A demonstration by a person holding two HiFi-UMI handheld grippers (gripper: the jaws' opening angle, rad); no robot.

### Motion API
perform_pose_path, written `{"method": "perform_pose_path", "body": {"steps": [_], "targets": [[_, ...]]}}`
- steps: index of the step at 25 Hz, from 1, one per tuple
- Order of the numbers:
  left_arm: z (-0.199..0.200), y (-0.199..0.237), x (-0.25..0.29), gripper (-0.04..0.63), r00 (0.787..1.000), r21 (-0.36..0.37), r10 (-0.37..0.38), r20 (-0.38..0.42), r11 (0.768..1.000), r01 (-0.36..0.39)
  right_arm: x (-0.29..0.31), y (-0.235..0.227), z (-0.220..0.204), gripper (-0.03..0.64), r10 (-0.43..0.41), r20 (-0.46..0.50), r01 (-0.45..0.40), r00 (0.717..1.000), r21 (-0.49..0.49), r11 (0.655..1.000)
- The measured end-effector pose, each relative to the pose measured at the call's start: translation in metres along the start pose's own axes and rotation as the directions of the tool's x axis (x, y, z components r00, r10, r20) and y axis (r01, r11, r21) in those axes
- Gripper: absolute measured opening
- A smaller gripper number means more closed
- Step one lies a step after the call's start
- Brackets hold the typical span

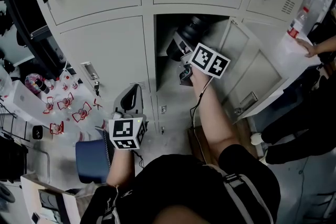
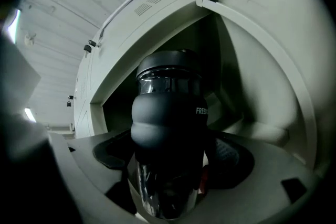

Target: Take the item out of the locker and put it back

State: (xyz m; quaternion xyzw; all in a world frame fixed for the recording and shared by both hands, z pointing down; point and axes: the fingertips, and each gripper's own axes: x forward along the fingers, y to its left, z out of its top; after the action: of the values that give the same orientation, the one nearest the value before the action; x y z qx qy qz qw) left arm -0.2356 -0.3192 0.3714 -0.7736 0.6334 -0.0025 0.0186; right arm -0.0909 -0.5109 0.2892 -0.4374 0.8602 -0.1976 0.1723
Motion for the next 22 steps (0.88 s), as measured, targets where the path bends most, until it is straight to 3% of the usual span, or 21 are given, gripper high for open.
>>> {"method": "perform_pose_path", "body": {"steps": [4,8,13,18,22], "targets": [[0.002,0.005,0.0,0.012,1.0,0.0,0.009,0.007,1.0,-0.008,0.018,-0.005,0.006,0.433,-0.036,-0.017,0.036,0.999,-0.042,0.998],[0.0,0.009,-0.001,0.012,1.0,-0.004,0.024,0.007,1.0,-0.024,0.031,-0.01,0.009,0.433,-0.096,-0.02,0.091,0.995,-0.162,0.983],[-0.002,0.012,-0.001,0.012,0.999,-0.012,0.035,0.004,0.999,-0.035,0.044,-0.012,0.004,0.433,-0.13,-0.023,0.116,0.991,-0.313,0.943],[-0.005,0.013,0.002,0.012,0.999,-0.017,0.042,-0.001,0.999,-0.042,0.056,-0.01,-0.002,0.433,-0.159,-0.024,0.129,0.987,-0.474,0.871],[-0.008,0.014,0.005,0.012,0.999,-0.02,0.044,-0.008,0.999,-0.045,0.064,-0.012,-0.003,0.433,-0.148,-0.008,0.123,0.989,-0.506,0.854]]}}
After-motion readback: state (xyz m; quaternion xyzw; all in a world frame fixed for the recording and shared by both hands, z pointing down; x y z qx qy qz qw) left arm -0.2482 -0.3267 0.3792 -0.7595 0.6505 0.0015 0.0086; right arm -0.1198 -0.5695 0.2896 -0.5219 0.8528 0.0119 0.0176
